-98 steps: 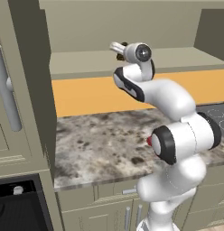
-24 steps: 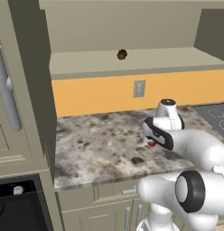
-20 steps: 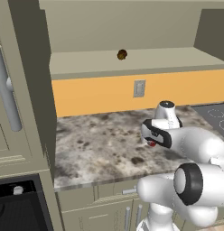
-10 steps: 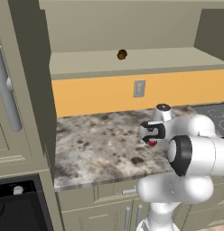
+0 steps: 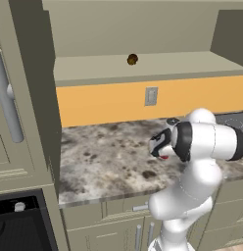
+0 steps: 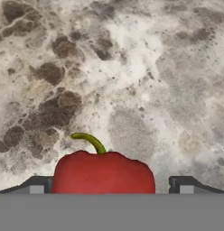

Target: Pick the sweet potato, bell pepper from the counter and place them in the cabinet. Then close the cabinet.

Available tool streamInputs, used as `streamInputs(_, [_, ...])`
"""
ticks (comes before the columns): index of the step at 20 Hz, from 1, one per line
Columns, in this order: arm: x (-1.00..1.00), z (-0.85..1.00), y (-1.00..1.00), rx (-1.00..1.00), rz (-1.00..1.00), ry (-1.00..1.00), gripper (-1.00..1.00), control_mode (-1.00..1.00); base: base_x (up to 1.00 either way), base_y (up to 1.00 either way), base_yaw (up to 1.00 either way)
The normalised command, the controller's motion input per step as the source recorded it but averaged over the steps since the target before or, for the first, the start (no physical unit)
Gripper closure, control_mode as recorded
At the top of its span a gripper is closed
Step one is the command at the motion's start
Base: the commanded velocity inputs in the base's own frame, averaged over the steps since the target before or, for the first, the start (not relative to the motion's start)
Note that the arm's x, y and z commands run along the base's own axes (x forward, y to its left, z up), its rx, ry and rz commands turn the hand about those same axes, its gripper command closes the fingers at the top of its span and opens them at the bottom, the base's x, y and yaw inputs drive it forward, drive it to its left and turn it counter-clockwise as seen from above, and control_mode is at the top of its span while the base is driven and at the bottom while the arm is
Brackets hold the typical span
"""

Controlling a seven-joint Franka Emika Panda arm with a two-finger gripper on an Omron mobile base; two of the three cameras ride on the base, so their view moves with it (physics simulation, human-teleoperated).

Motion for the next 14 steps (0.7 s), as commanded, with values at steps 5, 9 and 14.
streamInputs(5, [0.33, -0.35, 0.0, 0.0, 0.0, 0.0, 1.0, -1.0, 0.0, 0.0, 0.0])
streamInputs(9, [-0.51, -0.37, -0.18, 0.03, -0.11, 0.04, 1.0, -1.0, 0.0, 0.0, 0.0])
streamInputs(14, [-1.0, -0.03, -0.14, 0.2, -0.24, 0.04, 1.0, -1.0, 0.0, 0.0, 0.0])
